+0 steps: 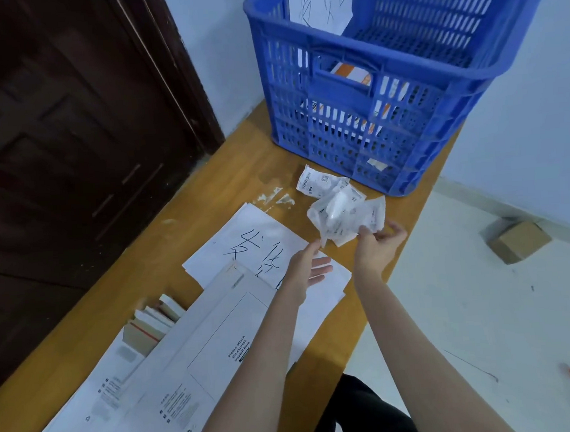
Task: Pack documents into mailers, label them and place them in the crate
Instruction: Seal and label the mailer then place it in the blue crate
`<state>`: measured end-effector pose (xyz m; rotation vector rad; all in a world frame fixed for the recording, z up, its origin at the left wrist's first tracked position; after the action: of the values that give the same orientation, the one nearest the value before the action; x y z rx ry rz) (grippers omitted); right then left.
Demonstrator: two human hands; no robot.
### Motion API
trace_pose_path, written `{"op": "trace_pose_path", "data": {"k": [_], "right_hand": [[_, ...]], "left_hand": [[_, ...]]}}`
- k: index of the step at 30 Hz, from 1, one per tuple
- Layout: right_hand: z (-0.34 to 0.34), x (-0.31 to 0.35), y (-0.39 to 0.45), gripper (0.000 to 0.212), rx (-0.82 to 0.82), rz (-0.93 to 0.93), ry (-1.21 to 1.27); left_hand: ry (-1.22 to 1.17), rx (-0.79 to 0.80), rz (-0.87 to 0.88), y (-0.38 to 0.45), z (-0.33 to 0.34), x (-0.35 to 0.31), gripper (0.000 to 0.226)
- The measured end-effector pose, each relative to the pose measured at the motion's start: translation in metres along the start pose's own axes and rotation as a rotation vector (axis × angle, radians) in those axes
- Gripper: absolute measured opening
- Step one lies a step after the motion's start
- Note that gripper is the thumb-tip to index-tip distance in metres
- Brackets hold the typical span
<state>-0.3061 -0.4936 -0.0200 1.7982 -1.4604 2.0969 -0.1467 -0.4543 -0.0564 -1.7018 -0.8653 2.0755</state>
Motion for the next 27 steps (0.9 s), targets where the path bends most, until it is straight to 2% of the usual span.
{"op": "trace_pose_path", "data": {"k": [2,5,7,9,10,11,12,14,17,19,21,22,23,25,27], "right_hand": [[0.006,-0.017,-0.003,0.037,0.078,0.198,0.091],[0.013,-0.037,-0.015,0.019,0.177,0.366,0.121],[0.014,-0.05,-0.022,0.014,0.209,0.467,0.119],[0.018,-0.06,-0.03,0.01,0.271,0.552,0.093],[0.022,-0.063,-0.034,0.013,0.317,0.576,0.071],[0.025,-0.064,-0.037,0.016,0.362,0.577,0.032],[0.028,-0.065,-0.04,0.018,0.4,0.562,-0.016],[0.032,-0.067,-0.045,0.022,0.42,0.537,-0.102],[0.026,-0.069,-0.04,0.042,0.283,0.455,-0.201],[0.018,-0.049,-0.036,0.048,0.1,0.163,-0.419],[0.018,-0.024,-0.04,0.041,-0.011,-0.218,-0.648],[0.025,-0.016,-0.043,0.031,0.034,-0.331,-0.7],[0.037,-0.017,-0.042,0.024,0.147,-0.363,-0.719],[0.061,-0.027,-0.041,0.032,0.396,-0.318,-0.775],[0.077,-0.033,-0.042,0.039,0.512,-0.297,-0.878]], "left_hand": [[-0.118,0.059,0.011,-0.001,0.005,-0.002,0.026],[-0.304,0.063,0.189,0.003,0.007,-0.018,0.021],[-0.373,0.051,0.262,0.004,0.006,-0.025,0.04],[-0.32,-0.012,0.231,0.008,0.001,-0.02,0.061],[-0.236,-0.058,0.192,0.009,-0.004,-0.015,0.058],[-0.153,-0.088,0.158,0.007,-0.008,-0.013,0.042],[-0.078,-0.096,0.139,0.004,-0.009,-0.011,0.029],[-0.018,-0.123,0.169,0.0,-0.012,-0.011,0.02],[0.148,-0.259,0.263,-0.005,-0.026,-0.016,0.024],[0.259,-0.316,0.282,-0.007,-0.036,-0.017,0.025],[0.306,-0.302,0.271,-0.007,-0.041,-0.015,0.026],[0.336,-0.292,0.263,-0.008,-0.043,-0.014,0.026],[0.368,-0.289,0.259,-0.009,-0.045,-0.014,0.026],[0.44,-0.301,0.266,-0.013,-0.05,-0.017,0.024],[0.499,-0.296,0.293,-0.014,-0.052,-0.018,0.023]]}}
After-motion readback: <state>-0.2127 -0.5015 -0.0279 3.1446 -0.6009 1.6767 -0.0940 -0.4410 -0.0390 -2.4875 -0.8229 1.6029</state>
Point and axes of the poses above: each hand's wrist, its own y-axis towards the middle knuckle, its own z-axis out of the palm, x = y × z, the point moved 8 cm from there along y, towards the middle knuckle, and after that the axes turned 14 degrees about z, right-handed, at the moved point
